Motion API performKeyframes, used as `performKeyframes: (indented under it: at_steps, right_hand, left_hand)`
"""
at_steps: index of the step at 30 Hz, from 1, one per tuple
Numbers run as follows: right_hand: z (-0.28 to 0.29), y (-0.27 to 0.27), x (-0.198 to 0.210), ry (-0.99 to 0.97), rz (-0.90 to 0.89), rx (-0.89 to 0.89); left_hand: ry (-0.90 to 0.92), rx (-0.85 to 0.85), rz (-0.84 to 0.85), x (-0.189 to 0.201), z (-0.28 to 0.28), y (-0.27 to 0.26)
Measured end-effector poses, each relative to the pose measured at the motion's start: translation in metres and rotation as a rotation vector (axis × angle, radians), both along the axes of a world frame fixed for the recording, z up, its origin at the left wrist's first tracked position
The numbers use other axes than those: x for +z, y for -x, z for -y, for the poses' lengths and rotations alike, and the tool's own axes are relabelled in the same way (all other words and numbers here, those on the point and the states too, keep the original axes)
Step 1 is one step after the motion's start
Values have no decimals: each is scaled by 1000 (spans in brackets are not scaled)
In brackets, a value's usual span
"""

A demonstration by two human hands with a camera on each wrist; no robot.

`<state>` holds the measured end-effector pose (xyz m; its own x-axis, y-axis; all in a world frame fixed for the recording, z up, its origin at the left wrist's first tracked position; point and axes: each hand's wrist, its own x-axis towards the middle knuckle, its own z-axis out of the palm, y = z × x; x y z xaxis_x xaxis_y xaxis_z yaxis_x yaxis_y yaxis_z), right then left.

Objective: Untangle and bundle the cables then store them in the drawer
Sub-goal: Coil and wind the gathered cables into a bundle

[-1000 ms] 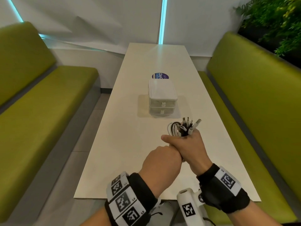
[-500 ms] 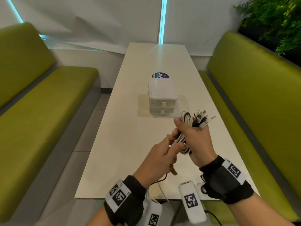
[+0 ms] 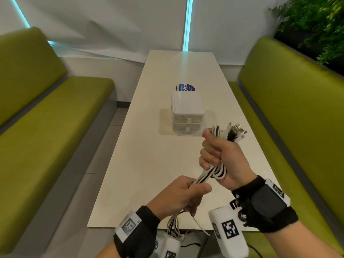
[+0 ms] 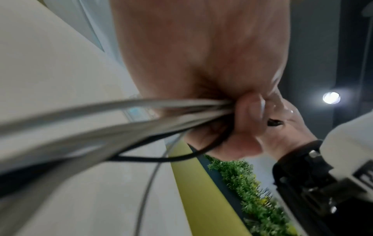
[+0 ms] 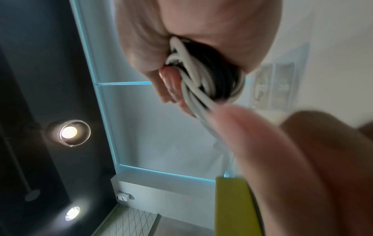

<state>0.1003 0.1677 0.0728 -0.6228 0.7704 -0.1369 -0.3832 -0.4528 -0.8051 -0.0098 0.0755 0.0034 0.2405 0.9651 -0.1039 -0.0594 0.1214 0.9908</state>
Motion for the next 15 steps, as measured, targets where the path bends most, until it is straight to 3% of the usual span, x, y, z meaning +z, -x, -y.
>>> performKeyframes:
  at_steps: [4, 7, 10, 15]
  right_hand:
    - [-11, -12, 9, -66, 46, -16]
    - [-17, -18, 20, -176, 198, -59]
    - [-17, -20, 25, -308, 311, -84]
    - [-13, -19, 25, -560, 478, 20]
  left_hand:
    - [57, -54, -210, -12, 6, 22]
    - [73, 3, -360, -17, 11, 41]
    - [-18, 72, -381, 0, 11, 56]
    - [-201, 181, -528, 38, -7, 69]
